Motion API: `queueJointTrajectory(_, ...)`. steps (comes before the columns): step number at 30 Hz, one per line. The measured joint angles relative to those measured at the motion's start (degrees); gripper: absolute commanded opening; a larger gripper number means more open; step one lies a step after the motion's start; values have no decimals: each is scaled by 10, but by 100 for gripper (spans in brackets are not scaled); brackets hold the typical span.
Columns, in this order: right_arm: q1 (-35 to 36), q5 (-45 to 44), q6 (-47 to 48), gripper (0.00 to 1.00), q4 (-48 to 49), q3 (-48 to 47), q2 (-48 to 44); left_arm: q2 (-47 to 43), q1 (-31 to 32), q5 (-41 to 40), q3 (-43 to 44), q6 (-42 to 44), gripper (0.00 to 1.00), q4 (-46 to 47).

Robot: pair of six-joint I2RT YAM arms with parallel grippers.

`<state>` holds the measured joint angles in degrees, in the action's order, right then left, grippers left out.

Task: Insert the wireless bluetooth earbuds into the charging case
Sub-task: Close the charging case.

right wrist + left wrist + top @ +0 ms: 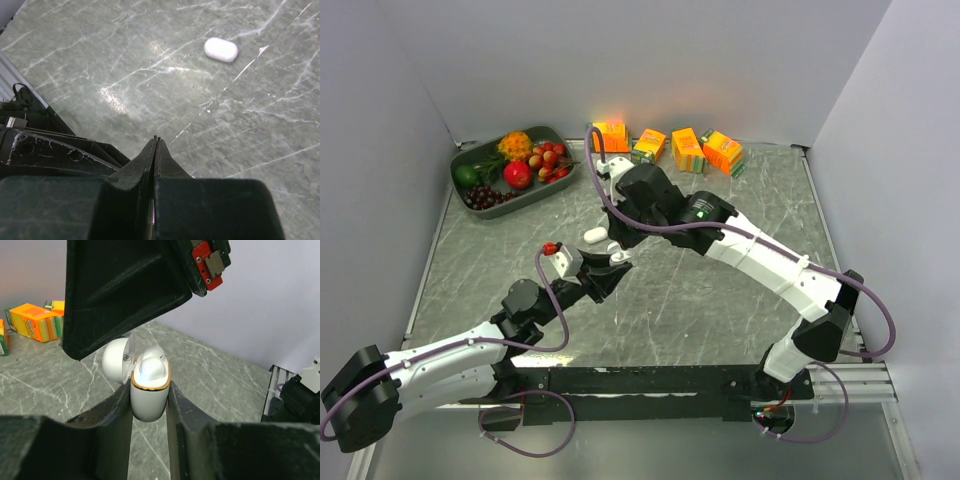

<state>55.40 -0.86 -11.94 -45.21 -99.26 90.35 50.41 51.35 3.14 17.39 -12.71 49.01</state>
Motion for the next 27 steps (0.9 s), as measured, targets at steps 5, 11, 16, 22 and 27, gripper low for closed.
queueJointTrajectory(5,7,-1,-6,0,15,20,-9,0,1,0,0,0,1,-9)
queueJointTrajectory(11,13,-3,-17,0,19,40,-36,0,2,-13,0,0,1,-14)
queueJointTrajectory(16,20,-7,-22,3,18,48,-46,0,2,-20,0,-1,1,-7)
queueJointTrajectory(22,8,-35,-50,48,30,77,-75,0,1,-34,1,-8,1,-16)
queueJointTrajectory(27,-85,-33,-98,51,59,150,-162,56,-59,-31,74,-79,1,-116)
